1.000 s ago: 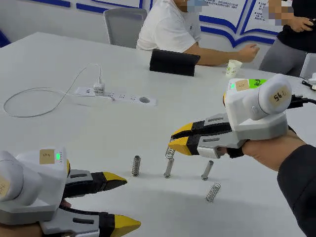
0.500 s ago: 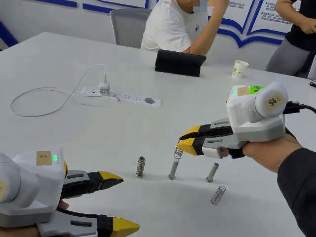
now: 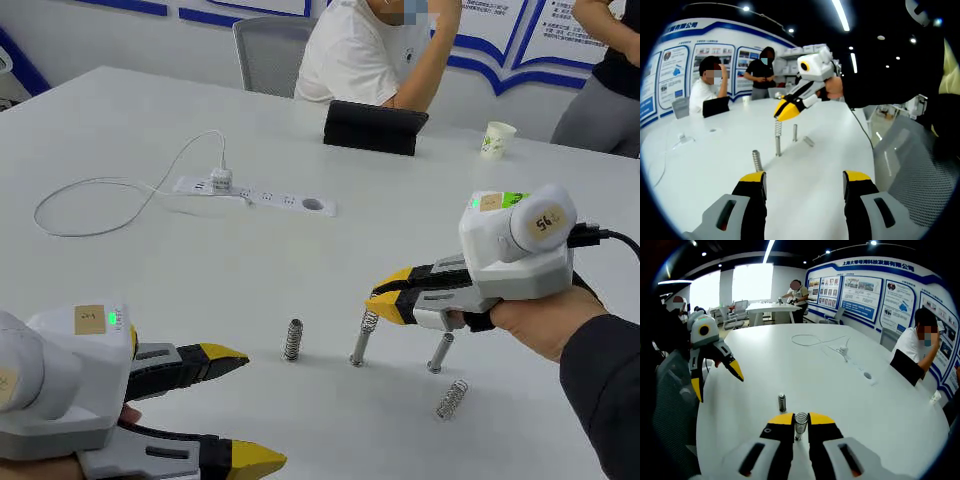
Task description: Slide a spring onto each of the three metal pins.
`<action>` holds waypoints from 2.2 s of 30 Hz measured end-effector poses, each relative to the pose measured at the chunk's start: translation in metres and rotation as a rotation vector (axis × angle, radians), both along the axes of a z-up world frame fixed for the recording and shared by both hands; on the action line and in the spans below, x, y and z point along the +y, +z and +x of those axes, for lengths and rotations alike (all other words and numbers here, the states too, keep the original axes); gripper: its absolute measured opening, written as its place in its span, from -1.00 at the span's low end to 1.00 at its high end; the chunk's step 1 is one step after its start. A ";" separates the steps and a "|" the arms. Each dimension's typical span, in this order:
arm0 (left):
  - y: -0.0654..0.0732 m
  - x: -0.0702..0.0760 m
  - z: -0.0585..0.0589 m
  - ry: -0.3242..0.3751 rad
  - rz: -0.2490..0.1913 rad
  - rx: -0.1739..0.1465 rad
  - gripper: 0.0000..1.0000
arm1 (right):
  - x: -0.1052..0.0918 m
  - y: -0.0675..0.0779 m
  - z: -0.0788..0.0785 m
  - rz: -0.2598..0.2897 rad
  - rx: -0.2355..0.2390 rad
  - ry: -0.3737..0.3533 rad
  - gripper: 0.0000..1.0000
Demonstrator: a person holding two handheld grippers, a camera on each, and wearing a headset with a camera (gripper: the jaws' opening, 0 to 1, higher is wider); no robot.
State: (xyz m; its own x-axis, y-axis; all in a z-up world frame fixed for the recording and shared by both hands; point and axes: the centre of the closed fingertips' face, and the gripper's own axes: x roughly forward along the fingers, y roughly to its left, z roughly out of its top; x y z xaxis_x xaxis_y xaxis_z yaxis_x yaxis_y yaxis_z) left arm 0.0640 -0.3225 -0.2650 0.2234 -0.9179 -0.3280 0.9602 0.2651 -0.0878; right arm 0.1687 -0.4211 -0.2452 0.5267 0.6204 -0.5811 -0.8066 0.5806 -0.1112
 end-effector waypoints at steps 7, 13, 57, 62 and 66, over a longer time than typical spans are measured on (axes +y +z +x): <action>-0.001 0.001 0.001 0.006 0.003 0.005 0.28 | 0.000 -0.004 0.002 0.004 0.001 -0.007 -0.78; -0.002 0.003 0.002 0.008 0.005 0.009 0.27 | -0.001 -0.008 0.002 0.004 0.006 -0.013 -0.78; -0.004 0.005 0.003 0.015 0.005 0.019 0.23 | 0.001 -0.059 0.001 -0.031 0.065 -0.046 -0.76; -0.004 0.005 0.002 0.013 0.006 0.018 0.22 | 0.000 -0.059 0.001 -0.035 0.064 -0.044 -0.76; -0.002 0.003 0.002 0.010 0.006 0.018 0.22 | -0.001 -0.058 0.000 -0.036 0.064 -0.047 -0.75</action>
State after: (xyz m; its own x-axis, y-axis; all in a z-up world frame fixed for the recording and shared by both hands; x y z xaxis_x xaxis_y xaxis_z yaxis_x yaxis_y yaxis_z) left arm 0.0660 -0.3193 -0.2674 0.2267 -0.9138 -0.3370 0.9559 0.2752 -0.1031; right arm 0.1689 -0.4218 -0.3036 0.5159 0.5739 -0.6360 -0.7844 0.6148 -0.0815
